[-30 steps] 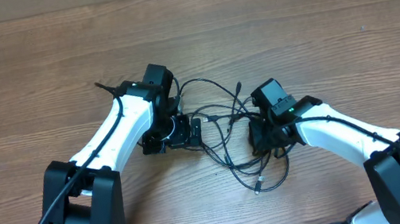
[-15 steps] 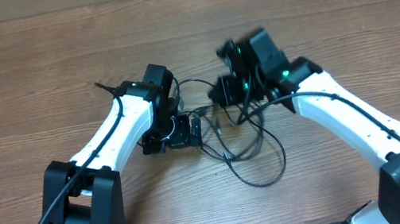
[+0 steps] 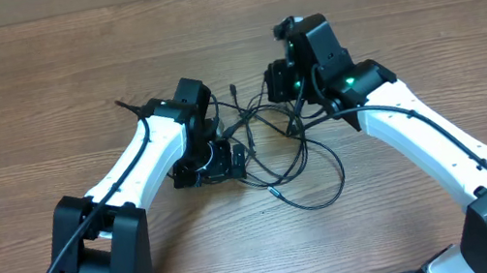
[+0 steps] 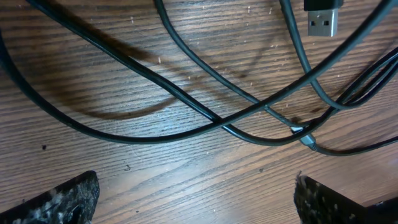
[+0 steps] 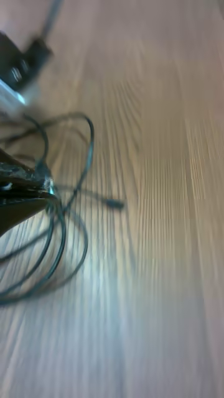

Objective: Untangle cables

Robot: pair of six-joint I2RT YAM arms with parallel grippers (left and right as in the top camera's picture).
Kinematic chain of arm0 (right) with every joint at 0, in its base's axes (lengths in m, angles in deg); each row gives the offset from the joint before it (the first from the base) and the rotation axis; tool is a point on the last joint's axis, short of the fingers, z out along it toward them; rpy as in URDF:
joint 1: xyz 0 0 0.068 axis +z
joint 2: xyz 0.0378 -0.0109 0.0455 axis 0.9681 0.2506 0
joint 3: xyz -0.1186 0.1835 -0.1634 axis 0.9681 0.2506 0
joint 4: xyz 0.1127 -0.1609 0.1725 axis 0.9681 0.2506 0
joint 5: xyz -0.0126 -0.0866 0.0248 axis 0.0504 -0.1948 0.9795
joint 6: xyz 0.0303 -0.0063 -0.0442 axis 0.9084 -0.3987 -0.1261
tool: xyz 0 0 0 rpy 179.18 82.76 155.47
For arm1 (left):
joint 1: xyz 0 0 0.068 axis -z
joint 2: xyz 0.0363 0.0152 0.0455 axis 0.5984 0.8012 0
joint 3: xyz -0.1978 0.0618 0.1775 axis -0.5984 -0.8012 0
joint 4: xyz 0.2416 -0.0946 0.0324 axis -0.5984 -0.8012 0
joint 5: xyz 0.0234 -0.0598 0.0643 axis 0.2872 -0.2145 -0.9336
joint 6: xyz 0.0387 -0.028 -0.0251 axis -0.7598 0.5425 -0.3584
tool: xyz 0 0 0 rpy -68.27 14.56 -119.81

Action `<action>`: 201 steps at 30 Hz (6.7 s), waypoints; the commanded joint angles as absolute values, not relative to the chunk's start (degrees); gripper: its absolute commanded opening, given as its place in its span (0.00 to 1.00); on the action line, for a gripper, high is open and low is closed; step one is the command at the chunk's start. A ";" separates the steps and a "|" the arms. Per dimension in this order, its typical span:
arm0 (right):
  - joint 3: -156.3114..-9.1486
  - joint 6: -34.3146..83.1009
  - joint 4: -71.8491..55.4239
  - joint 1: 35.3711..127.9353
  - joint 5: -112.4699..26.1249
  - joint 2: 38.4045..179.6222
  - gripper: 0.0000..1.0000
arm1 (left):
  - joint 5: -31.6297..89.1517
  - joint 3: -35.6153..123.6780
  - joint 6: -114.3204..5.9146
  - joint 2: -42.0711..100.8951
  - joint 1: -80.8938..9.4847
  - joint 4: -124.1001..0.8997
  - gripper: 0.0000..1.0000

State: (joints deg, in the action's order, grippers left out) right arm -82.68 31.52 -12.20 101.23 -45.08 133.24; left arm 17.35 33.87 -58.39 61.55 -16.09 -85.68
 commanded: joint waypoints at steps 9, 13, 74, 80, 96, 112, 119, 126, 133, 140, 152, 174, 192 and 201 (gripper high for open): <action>-83.51 37.75 -0.31 97.60 -56.98 132.65 0.04 | 17.05 33.63 -58.06 61.97 -15.67 -85.61 1.00; -86.70 31.61 0.87 95.48 -49.11 131.76 0.04 | 17.05 33.63 -58.06 61.97 -15.67 -85.61 1.00; -131.04 16.72 -10.63 92.24 -45.28 121.48 0.04 | 17.05 33.63 -58.06 61.97 -15.69 -85.61 0.99; -131.02 16.70 16.52 92.20 -45.52 123.32 0.04 | 17.05 33.63 -58.06 61.97 -15.67 -85.61 1.00; -123.48 24.66 50.55 91.83 -48.84 140.26 0.04 | 17.05 33.63 -58.06 61.97 -15.69 -85.61 0.99; -98.26 28.96 36.06 90.63 -53.15 145.15 0.08 | 17.05 33.63 -58.06 61.97 -15.69 -85.61 1.00; -91.09 28.96 28.52 90.63 -54.66 145.15 0.22 | 17.05 33.63 -58.06 61.97 -15.69 -85.61 1.00; -84.60 28.94 22.20 90.63 -57.76 145.15 0.32 | 17.02 33.63 -58.06 61.97 -15.69 -85.61 1.00; -80.31 28.98 15.47 90.63 -60.08 145.15 0.33 | 17.05 33.63 -58.06 61.97 -15.67 -85.61 1.00; -78.15 30.51 11.93 90.14 -60.41 145.15 0.33 | 17.05 33.63 -58.06 61.97 -15.69 -85.61 1.00; -74.74 33.25 7.49 88.64 -60.65 145.15 0.27 | 17.05 33.63 -58.06 61.97 -15.69 -85.61 0.99; -82.61 30.97 13.68 88.37 -54.13 142.71 0.04 | 17.05 33.63 -58.06 61.97 -15.67 -85.61 1.00; -108.36 12.31 24.15 92.44 -23.95 131.76 0.04 | 17.05 33.63 -58.06 61.97 -15.69 -85.61 1.00; -108.36 11.98 13.41 90.56 2.32 131.76 0.04 | 17.05 33.63 -58.06 61.97 -15.67 -85.61 0.99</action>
State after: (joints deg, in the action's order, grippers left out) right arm -107.31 13.79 16.74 91.04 -14.09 132.61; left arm 17.15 33.82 -58.39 61.55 -16.09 -85.63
